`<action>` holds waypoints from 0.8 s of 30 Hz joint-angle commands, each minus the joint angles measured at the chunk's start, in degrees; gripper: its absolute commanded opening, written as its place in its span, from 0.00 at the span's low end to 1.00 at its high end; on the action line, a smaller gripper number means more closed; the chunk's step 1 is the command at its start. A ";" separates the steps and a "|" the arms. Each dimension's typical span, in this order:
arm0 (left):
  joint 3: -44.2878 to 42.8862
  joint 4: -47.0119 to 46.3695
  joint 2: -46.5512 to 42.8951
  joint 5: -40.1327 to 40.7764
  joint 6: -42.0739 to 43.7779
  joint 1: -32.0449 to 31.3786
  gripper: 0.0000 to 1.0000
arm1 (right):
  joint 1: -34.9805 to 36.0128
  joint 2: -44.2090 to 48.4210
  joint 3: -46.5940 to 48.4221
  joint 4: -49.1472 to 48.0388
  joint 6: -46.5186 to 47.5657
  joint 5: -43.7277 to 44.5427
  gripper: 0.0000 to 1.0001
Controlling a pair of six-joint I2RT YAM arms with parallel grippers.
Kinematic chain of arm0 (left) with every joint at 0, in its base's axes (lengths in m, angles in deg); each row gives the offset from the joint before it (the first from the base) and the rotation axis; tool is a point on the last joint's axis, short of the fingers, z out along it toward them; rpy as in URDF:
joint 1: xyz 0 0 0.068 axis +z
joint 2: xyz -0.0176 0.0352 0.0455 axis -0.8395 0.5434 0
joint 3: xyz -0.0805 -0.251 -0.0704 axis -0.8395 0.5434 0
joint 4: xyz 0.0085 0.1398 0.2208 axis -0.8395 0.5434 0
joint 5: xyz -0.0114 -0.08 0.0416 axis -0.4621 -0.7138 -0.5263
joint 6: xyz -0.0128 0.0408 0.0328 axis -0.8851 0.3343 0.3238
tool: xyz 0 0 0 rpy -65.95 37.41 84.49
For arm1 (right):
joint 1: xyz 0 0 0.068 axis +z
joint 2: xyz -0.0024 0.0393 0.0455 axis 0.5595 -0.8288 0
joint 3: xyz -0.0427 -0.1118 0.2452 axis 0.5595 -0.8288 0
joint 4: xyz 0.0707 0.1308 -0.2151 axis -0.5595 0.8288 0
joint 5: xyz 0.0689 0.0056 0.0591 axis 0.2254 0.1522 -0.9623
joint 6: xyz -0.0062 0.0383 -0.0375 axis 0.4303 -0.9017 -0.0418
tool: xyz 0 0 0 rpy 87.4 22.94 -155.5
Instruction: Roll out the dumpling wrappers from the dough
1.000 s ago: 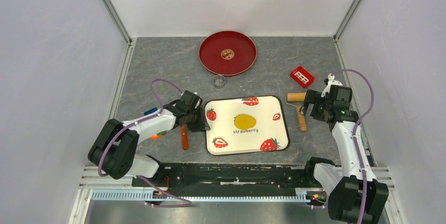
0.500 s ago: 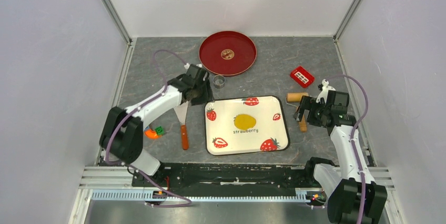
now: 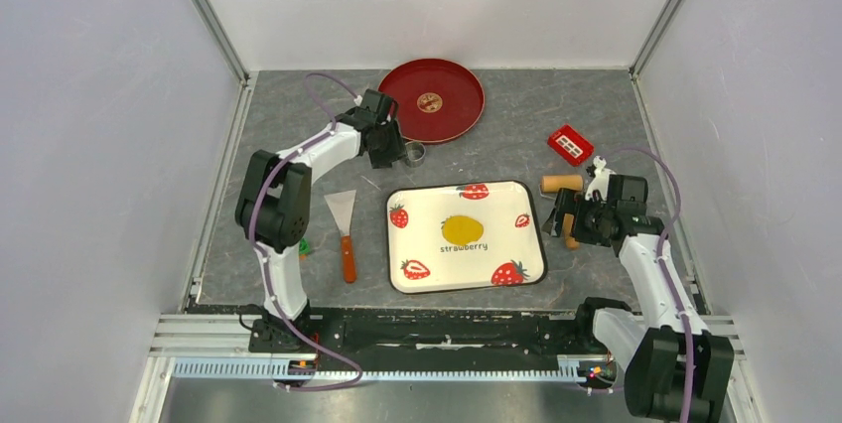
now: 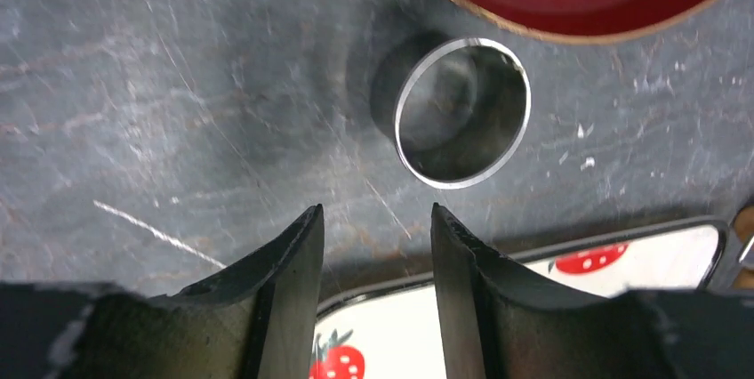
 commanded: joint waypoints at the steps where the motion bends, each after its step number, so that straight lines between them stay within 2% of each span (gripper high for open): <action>1: -4.93 -2.71 3.50 -2.58 -1.74 1.70 0.52 | 0.91 -1.31 0.54 -2.04 1.02 -2.14 0.98; 5: -9.94 -1.23 7.82 -3.11 -0.95 2.24 0.51 | 1.50 -2.03 1.05 -2.27 1.09 -2.44 0.98; 9: -12.89 -0.33 10.71 -3.45 -0.49 2.22 0.43 | 2.24 -2.38 1.10 -2.18 1.13 -2.36 0.98; 11: -13.53 0.12 11.38 -3.32 -0.22 2.23 0.36 | 2.38 -2.40 1.00 -2.13 1.19 -2.34 0.98; 13: -13.84 0.73 11.83 -2.81 0.15 2.20 0.19 | 2.49 -2.49 0.92 -2.17 1.16 -2.25 0.98; 16: -13.24 0.92 11.28 -2.42 0.68 2.24 0.03 | 2.76 -2.75 1.15 -2.08 1.22 -2.03 0.98; 24: -9.34 1.78 2.89 -1.60 3.07 1.80 0.02 | 3.66 -2.85 2.26 -1.31 1.39 -1.13 0.98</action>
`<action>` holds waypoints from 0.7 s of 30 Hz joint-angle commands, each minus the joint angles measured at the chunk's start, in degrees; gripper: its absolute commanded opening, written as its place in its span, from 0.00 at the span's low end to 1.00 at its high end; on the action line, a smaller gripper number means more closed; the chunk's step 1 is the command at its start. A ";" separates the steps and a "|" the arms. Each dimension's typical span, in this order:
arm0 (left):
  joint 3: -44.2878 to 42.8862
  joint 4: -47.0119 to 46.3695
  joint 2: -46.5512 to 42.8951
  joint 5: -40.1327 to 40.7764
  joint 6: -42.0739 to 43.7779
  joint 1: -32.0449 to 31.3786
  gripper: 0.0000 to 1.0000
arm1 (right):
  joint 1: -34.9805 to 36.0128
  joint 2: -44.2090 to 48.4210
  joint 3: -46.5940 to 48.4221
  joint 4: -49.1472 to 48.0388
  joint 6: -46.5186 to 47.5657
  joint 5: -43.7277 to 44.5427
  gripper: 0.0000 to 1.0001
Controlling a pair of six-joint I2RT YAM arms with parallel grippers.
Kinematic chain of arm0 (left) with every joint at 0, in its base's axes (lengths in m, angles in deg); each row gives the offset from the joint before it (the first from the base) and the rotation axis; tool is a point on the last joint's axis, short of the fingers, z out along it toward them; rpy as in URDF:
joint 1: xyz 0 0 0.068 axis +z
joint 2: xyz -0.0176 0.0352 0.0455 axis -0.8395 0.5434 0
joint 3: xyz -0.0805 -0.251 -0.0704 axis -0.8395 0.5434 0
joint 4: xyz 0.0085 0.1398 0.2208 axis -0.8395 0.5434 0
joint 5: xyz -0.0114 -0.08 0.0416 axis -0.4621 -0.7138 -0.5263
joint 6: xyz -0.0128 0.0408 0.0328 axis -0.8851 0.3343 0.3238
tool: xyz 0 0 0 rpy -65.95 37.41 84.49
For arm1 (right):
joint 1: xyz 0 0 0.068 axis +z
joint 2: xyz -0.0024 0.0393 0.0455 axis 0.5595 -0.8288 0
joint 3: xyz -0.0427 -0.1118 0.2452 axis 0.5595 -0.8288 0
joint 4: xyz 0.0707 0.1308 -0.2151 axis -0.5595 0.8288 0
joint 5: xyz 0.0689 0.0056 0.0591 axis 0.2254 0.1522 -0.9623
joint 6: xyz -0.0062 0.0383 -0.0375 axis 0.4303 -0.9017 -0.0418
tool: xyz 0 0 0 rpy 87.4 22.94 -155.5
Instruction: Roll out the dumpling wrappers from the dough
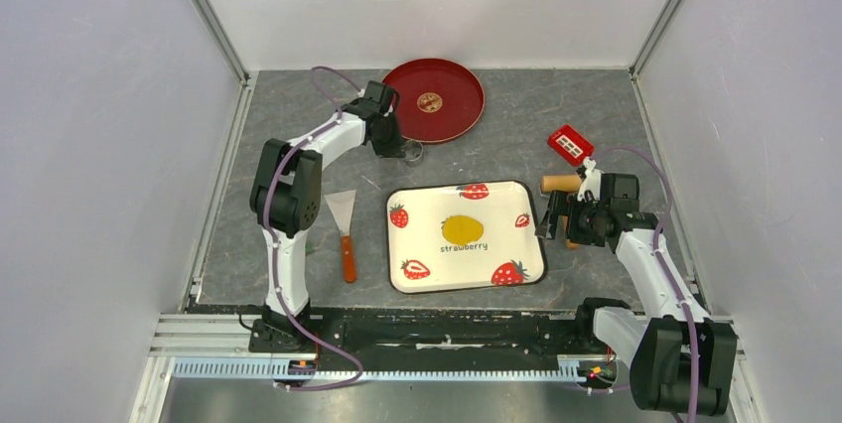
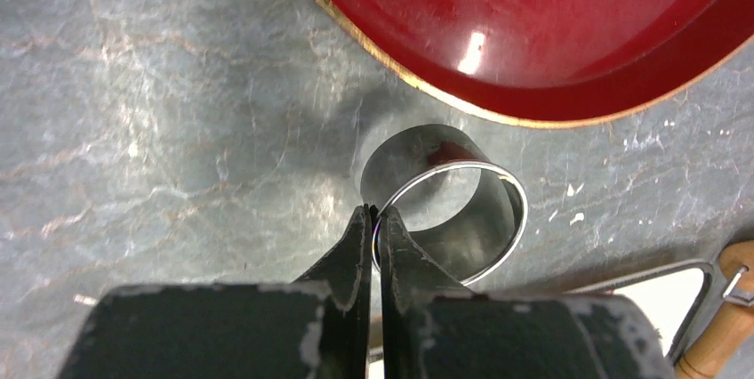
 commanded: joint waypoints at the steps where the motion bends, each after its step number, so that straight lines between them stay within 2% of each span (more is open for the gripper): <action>1: 1.62 1.75 -9.15 1.09 3.32 -0.47 0.02 | 0.66 0.22 2.38 -0.61 1.00 0.48 0.98; 11: 8.80 7.74 -24.33 1.03 6.47 -4.59 0.02 | 3.59 1.71 2.95 1.92 0.43 0.14 0.98; 16: 13.26 8.29 -28.34 0.78 4.30 -10.64 0.02 | 8.02 3.21 2.81 2.23 -2.26 -0.33 0.96; 21: 17.04 6.80 -27.95 2.91 0.13 -18.57 0.02 | 12.51 3.66 2.81 0.53 -6.62 -2.02 0.88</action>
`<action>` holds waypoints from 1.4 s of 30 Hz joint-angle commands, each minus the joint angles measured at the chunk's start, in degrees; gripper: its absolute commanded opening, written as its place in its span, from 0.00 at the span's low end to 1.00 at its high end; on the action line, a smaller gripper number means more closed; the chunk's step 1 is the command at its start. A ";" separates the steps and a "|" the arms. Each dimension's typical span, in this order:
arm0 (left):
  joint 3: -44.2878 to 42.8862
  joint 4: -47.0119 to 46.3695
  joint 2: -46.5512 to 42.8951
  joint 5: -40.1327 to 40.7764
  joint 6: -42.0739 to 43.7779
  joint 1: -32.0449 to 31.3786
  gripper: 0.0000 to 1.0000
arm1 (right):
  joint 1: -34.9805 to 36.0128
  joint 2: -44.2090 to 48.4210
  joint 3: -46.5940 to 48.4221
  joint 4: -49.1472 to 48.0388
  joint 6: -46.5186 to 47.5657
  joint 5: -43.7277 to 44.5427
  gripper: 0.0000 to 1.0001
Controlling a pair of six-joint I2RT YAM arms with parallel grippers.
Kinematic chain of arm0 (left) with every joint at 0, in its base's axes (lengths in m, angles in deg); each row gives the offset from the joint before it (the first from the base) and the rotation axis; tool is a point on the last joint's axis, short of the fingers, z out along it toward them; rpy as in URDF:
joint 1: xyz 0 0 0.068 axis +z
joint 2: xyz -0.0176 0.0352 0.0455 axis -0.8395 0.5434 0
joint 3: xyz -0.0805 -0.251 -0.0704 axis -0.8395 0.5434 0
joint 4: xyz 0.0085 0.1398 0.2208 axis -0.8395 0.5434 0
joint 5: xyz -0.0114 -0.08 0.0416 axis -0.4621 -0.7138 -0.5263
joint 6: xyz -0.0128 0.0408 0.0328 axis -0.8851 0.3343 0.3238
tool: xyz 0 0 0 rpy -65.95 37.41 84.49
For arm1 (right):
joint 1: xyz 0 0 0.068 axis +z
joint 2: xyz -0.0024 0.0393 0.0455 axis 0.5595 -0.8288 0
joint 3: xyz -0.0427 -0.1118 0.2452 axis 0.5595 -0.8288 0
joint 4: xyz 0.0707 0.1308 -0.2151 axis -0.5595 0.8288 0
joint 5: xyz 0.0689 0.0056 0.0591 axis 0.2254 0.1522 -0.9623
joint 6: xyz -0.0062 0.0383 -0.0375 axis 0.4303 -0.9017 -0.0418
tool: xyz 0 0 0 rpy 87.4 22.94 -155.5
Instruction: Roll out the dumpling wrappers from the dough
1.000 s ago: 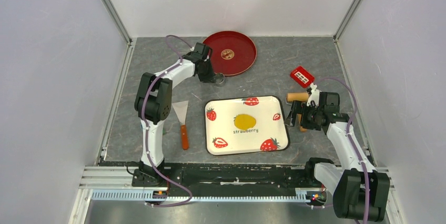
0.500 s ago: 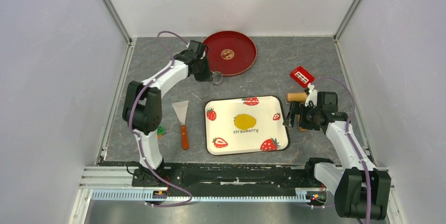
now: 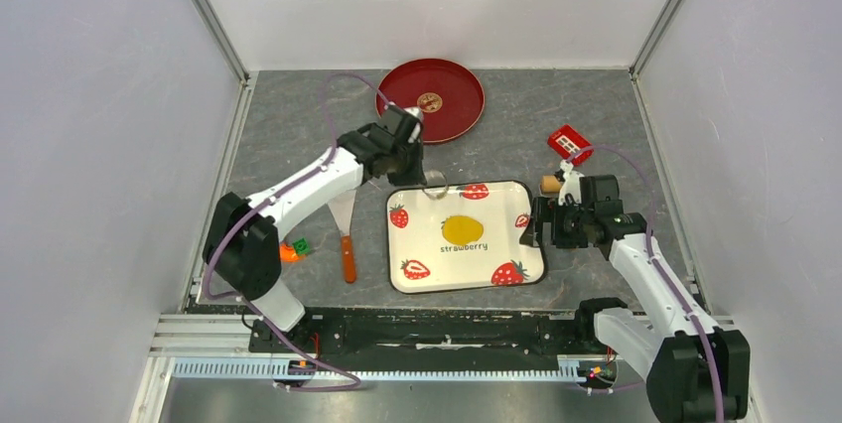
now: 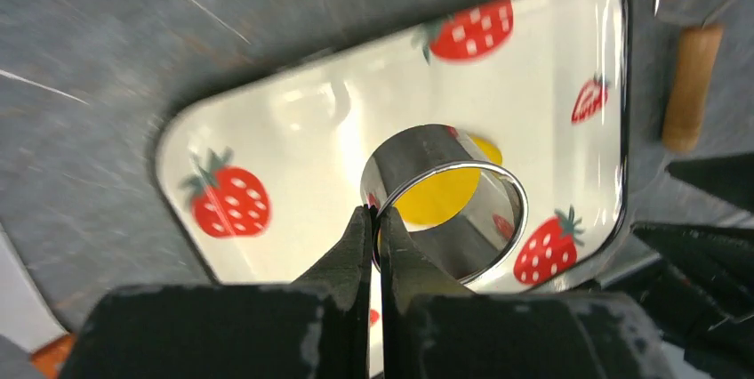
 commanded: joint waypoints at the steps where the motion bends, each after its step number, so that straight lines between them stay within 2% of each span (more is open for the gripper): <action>1: 3.68 -1.22 -0.36 1.27 -4.17 -6.10 0.02 | 3.45 0.87 2.38 -2.09 -4.71 -1.92 0.86; 6: 8.19 -6.37 0.24 1.67 -8.93 -11.44 0.02 | 6.63 0.76 2.27 -3.40 -7.07 -1.34 0.81; 12: 6.55 -4.58 2.83 5.88 -9.65 -15.34 0.02 | 9.26 0.90 0.91 -5.33 -9.22 -0.65 0.81; 32: -0.26 -3.31 11.64 7.34 -8.43 -16.35 0.04 | 12.62 0.05 0.00 -6.10 -10.19 1.17 0.83; 42: -0.82 -2.98 13.60 8.37 -8.74 -16.35 0.13 | 13.01 -0.30 0.09 -5.92 -9.76 1.57 0.84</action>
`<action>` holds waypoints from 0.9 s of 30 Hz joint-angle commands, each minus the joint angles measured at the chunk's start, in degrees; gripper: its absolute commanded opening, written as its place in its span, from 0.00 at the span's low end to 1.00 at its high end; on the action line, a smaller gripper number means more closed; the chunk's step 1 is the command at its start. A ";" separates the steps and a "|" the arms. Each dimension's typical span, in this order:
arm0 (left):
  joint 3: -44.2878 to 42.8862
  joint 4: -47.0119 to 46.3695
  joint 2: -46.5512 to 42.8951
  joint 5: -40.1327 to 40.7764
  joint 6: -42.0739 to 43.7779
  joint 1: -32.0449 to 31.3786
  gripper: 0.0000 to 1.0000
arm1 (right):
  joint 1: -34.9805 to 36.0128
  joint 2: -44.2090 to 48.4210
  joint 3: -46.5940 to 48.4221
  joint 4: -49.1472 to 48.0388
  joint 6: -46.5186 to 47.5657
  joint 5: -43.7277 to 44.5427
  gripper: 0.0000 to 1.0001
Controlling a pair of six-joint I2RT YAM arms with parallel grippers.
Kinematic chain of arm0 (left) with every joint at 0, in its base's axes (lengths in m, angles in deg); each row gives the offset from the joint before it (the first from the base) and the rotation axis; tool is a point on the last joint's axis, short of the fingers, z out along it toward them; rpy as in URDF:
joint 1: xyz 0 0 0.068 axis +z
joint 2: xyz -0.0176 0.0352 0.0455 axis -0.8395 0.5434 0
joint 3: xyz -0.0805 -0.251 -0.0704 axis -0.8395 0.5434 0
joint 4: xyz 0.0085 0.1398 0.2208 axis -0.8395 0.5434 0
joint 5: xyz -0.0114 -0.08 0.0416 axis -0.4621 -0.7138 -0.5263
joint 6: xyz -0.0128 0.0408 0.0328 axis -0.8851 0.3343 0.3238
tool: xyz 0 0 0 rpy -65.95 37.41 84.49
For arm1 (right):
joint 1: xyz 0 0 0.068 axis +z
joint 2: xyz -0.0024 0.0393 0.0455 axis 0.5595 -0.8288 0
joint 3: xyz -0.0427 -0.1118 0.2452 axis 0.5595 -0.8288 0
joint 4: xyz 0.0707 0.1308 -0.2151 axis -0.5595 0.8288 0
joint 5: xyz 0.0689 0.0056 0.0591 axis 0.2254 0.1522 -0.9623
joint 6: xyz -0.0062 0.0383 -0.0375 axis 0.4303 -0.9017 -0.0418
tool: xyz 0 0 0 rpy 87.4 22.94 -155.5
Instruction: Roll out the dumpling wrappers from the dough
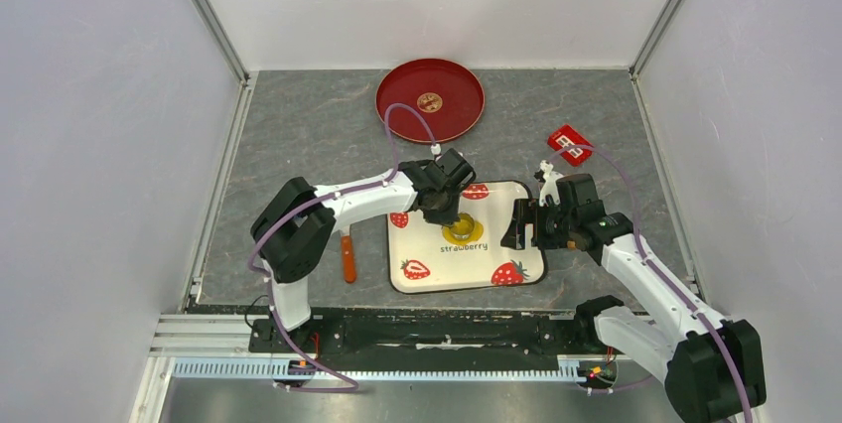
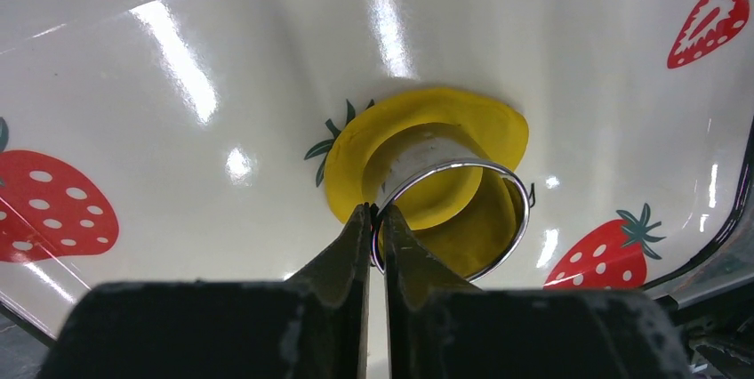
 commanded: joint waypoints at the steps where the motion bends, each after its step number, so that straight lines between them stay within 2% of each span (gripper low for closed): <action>1: -2.49 -0.02 0.60 1.34 -0.91 -0.37 0.14 | 0.37 -0.21 0.20 -1.27 0.06 0.88 0.84; 3: -2.81 0.30 0.60 1.58 -0.81 -0.39 0.18 | 0.36 -0.39 0.29 -1.22 0.10 0.87 0.84; 7: -3.76 1.23 0.20 1.97 -0.05 -0.46 0.32 | 0.67 -0.96 0.72 -1.17 0.32 0.63 0.85; 15: -2.10 -0.73 -3.41 -0.28 -1.04 0.01 0.38 | 2.22 -4.05 3.38 -1.37 1.19 -0.03 0.83; 20: 4.90 -6.82 -8.60 -3.69 -2.73 2.61 0.38 | 4.41 -7.78 4.90 -5.55 -0.92 -3.72 0.80; 27: 20.90 -26.70 -15.62 -21.07 -7.09 11.36 0.38 | 7.22 -14.50 5.80 -15.98 -5.75 -8.91 0.69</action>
